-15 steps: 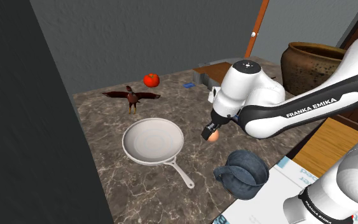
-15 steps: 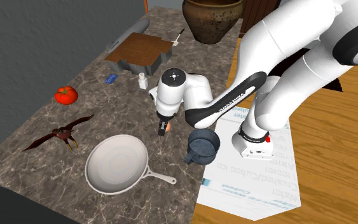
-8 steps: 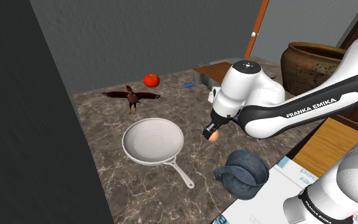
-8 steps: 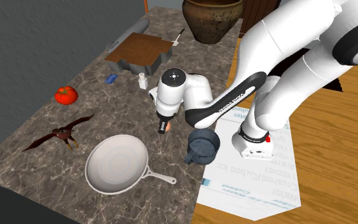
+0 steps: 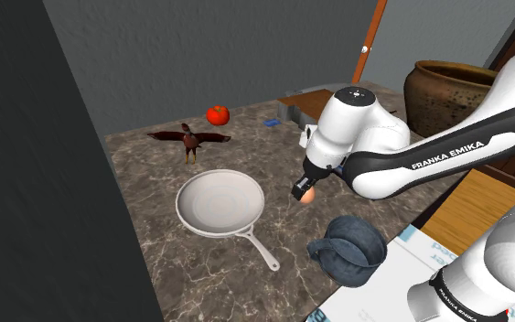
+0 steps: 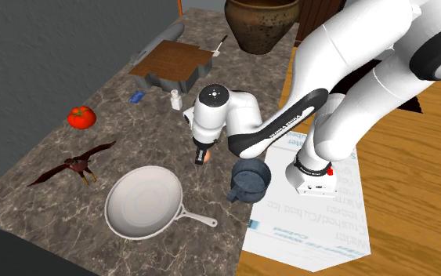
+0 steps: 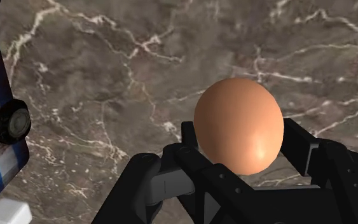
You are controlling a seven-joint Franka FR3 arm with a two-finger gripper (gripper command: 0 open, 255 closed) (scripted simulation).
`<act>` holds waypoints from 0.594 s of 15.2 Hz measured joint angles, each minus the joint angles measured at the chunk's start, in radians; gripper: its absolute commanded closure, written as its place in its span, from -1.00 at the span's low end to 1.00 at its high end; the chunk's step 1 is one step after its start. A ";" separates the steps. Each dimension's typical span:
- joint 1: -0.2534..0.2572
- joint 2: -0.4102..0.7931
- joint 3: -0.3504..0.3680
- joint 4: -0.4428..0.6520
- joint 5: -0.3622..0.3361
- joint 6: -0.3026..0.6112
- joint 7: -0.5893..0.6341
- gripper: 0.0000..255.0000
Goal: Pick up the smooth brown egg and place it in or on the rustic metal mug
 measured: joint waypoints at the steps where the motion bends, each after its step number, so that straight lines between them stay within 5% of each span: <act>1: 0.004 -0.008 -0.003 0.001 0.006 -0.008 -0.005 1.00; 9: 0.037 -0.091 -0.041 0.043 0.055 -0.129 -0.060 1.00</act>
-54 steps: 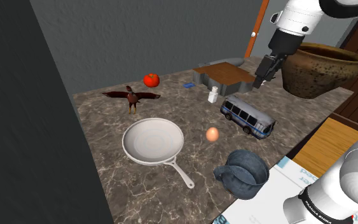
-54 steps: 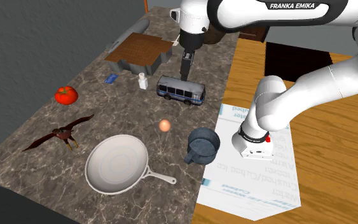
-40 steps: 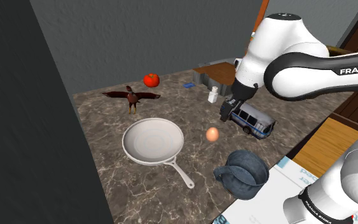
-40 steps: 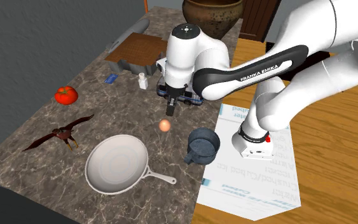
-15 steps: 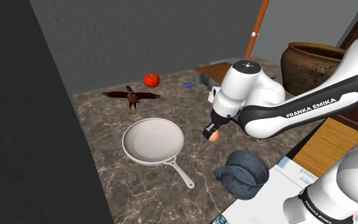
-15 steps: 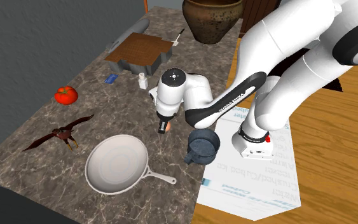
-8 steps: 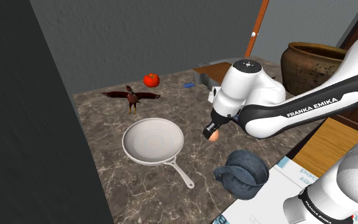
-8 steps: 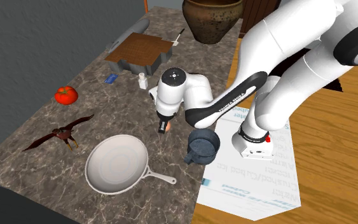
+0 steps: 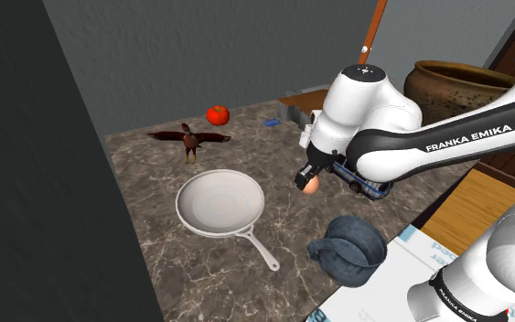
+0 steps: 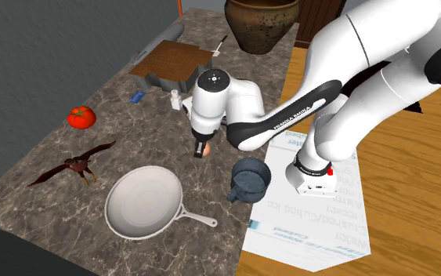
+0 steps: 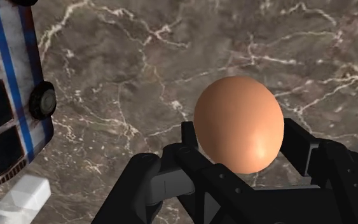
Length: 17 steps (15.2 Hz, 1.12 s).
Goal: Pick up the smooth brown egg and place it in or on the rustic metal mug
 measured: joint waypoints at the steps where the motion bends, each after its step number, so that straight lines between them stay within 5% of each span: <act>1: 0.004 -0.009 -0.003 0.009 0.004 -0.018 -0.004 1.00; 17: 0.029 -0.121 -0.056 0.142 0.039 -0.258 -0.068 1.00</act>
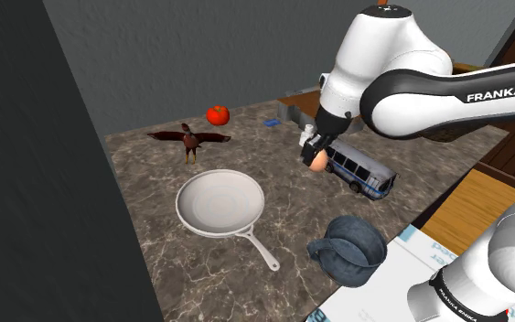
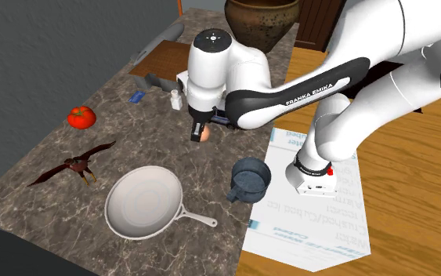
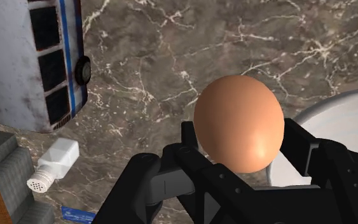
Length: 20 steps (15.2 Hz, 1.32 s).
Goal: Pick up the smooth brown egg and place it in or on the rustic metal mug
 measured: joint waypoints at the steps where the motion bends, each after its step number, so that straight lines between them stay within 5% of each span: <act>1: 0.000 -0.003 -0.002 0.009 0.000 -0.012 -0.002 1.00; 8: 0.010 -0.041 -0.011 0.072 0.009 -0.112 -0.010 1.00; 20: 0.194 -0.379 0.084 -0.066 0.148 -0.324 0.137 1.00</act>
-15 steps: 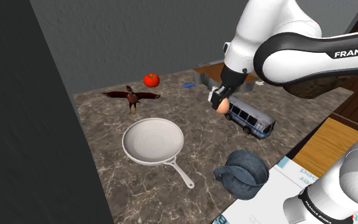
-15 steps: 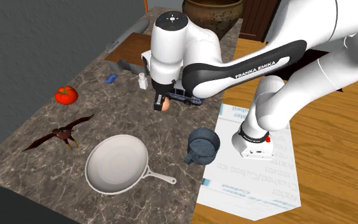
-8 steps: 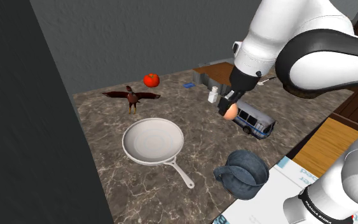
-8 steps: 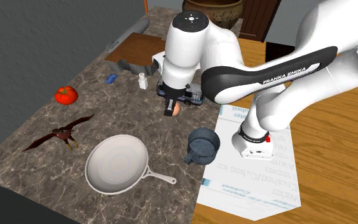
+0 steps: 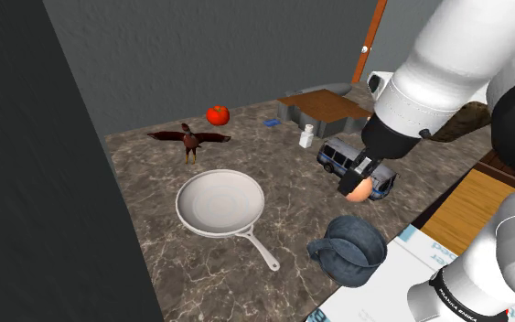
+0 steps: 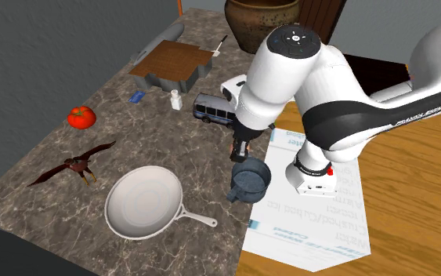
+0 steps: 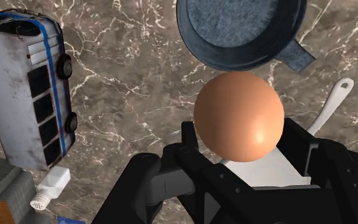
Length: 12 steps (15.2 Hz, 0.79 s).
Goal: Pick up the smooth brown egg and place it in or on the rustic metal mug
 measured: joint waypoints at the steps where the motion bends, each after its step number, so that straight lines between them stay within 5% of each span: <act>1: 0.021 -0.031 0.013 -0.011 0.016 -0.022 0.019 1.00; 4: 0.060 -0.077 0.047 -0.026 0.049 -0.055 0.062 1.00; 12: 0.084 -0.083 0.089 -0.125 0.086 0.033 0.082 1.00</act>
